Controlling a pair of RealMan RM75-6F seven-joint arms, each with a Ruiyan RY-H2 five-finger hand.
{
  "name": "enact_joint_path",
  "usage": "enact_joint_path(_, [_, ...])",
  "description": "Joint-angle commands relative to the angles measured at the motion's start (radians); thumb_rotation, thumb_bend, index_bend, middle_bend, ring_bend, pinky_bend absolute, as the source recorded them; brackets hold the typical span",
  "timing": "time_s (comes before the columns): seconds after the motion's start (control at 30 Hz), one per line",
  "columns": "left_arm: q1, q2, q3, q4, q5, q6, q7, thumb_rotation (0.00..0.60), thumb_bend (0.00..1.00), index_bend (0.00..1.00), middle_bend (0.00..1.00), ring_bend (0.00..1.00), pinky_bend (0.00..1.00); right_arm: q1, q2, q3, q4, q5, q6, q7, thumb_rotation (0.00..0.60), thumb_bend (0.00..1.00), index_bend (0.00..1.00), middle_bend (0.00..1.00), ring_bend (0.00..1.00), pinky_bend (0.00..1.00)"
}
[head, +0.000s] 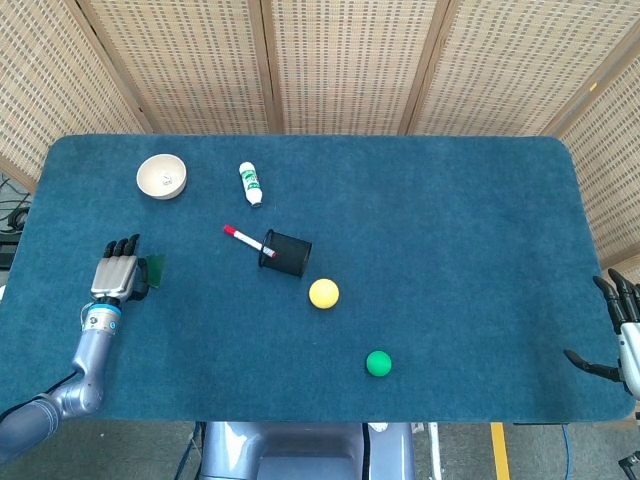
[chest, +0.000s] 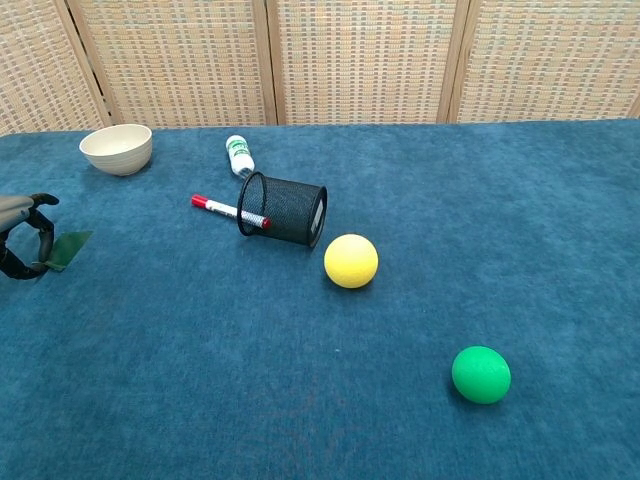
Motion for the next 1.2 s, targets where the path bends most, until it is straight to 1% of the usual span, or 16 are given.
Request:
enact_joint_path(0.03, [0.000, -0.002, 0.000, 0.004, -0.001, -0.001, 0.000, 0.600, 0.43, 0.61, 0.00, 0.00, 0.00, 0.000, 0.000, 0.000, 0.000, 0.000, 0.000, -0.001, 0.600, 0.00, 0.00, 0.00, 0.00, 0.00])
enact_joint_path(0.43, [-0.006, -0.007, -0.002, 0.015, 0.000, -0.003, -0.006, 0.600, 0.57, 0.63, 0.00, 0.00, 0.00, 0.001, 0.000, -0.001, 0.000, -0.001, -0.001, 0.001, 0.600, 0.00, 0.00, 0.00, 0.00, 0.00])
enact_joint_path(0.57, [-0.009, -0.004, -0.005, 0.009, 0.001, 0.000, -0.004, 0.600, 0.63, 0.66, 0.00, 0.00, 0.00, 0.001, 0.001, -0.001, 0.000, -0.001, -0.001, 0.002, 0.600, 0.00, 0.00, 0.00, 0.00, 0.00])
enact_joint_path(0.8, [-0.031, 0.007, -0.021, -0.004, -0.009, 0.001, 0.024, 0.600, 0.66, 0.74, 0.00, 0.00, 0.00, 0.002, 0.000, -0.002, 0.002, -0.001, -0.003, 0.002, 0.600, 0.00, 0.00, 0.00, 0.00, 0.00])
enact_joint_path(0.87, [-0.051, 0.011, -0.038, 0.001, -0.022, -0.002, 0.042, 0.600, 0.66, 0.74, 0.00, 0.00, 0.00, 0.002, -0.001, -0.003, 0.002, -0.003, -0.005, -0.001, 0.600, 0.00, 0.00, 0.00, 0.00, 0.00])
enact_joint_path(1.03, [-0.133, 0.020, -0.110, 0.056, -0.092, -0.051, 0.084, 0.600, 0.68, 0.75, 0.00, 0.00, 0.00, 0.005, -0.005, -0.002, 0.005, 0.004, -0.014, -0.006, 0.600, 0.00, 0.00, 0.00, 0.00, 0.00])
enact_joint_path(1.07, [-0.175, 0.033, -0.161, 0.082, -0.101, -0.041, 0.074, 0.600, 0.69, 0.75, 0.00, 0.00, 0.00, 0.006, -0.005, 0.002, 0.007, 0.013, -0.016, -0.006, 0.600, 0.00, 0.00, 0.00, 0.00, 0.00])
enact_joint_path(1.1, [-0.195, 0.043, -0.182, 0.091, -0.114, -0.055, 0.070, 0.600, 0.69, 0.75, 0.00, 0.00, 0.00, 0.007, -0.006, 0.003, 0.008, 0.017, -0.017, -0.007, 0.600, 0.00, 0.00, 0.00, 0.00, 0.00])
enact_joint_path(1.2, [-0.211, 0.058, -0.198, 0.091, -0.124, -0.059, 0.065, 0.600, 0.69, 0.75, 0.00, 0.00, 0.00, 0.008, -0.007, 0.005, 0.008, 0.020, -0.020, -0.009, 0.600, 0.00, 0.00, 0.00, 0.00, 0.00])
